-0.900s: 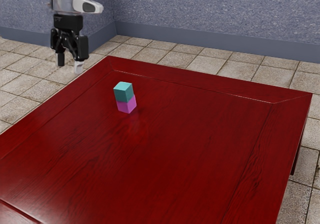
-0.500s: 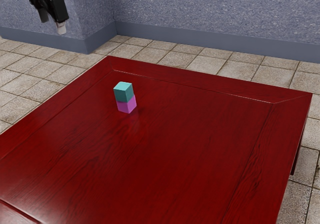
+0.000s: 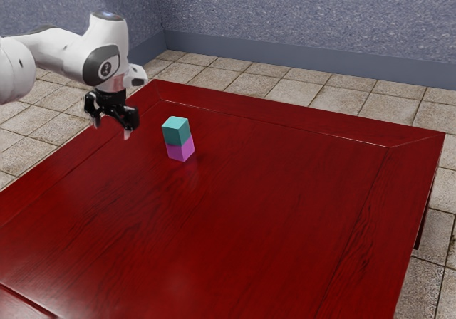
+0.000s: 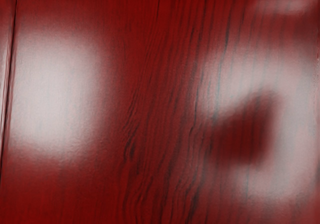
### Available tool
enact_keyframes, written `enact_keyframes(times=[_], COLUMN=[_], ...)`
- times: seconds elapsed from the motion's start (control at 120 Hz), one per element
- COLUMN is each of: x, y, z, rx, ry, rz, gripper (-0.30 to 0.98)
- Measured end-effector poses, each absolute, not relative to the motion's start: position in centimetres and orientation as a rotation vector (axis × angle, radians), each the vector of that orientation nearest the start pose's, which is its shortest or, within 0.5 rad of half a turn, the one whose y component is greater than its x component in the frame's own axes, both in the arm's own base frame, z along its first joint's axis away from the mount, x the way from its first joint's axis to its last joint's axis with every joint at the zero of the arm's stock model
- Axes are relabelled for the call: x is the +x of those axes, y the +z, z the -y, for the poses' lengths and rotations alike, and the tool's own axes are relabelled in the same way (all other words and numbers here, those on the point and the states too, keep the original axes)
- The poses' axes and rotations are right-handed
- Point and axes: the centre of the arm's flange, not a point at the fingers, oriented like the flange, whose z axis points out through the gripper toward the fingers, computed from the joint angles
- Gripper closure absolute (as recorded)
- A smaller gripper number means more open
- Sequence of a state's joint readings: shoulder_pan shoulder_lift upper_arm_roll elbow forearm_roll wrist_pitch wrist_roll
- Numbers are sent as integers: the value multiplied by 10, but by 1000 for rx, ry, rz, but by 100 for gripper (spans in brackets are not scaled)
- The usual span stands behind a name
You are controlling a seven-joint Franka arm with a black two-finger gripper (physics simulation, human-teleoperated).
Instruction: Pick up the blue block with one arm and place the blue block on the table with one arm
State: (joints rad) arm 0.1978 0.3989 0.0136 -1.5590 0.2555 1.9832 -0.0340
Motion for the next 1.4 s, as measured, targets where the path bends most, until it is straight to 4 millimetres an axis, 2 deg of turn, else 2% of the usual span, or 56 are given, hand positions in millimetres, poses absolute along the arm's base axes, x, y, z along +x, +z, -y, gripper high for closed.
enact_keyframes(times=[0.117,0.2,0.375,0.533,0.633,0.842,1.4], x=[682,690,702,725,729,758,775], y=[421,421,391,393,391,378,331], z=[-142,-137,-141,-127,-126,-133,-136], rx=[-2925,-2965,-3005,-3021,-3027,-3017,-3031], ry=[-207,-312,-369,-458,-478,-538,-506], rz=[258,330,430,373,335,242,91], gripper=[0,0,0,0,0,0,0])
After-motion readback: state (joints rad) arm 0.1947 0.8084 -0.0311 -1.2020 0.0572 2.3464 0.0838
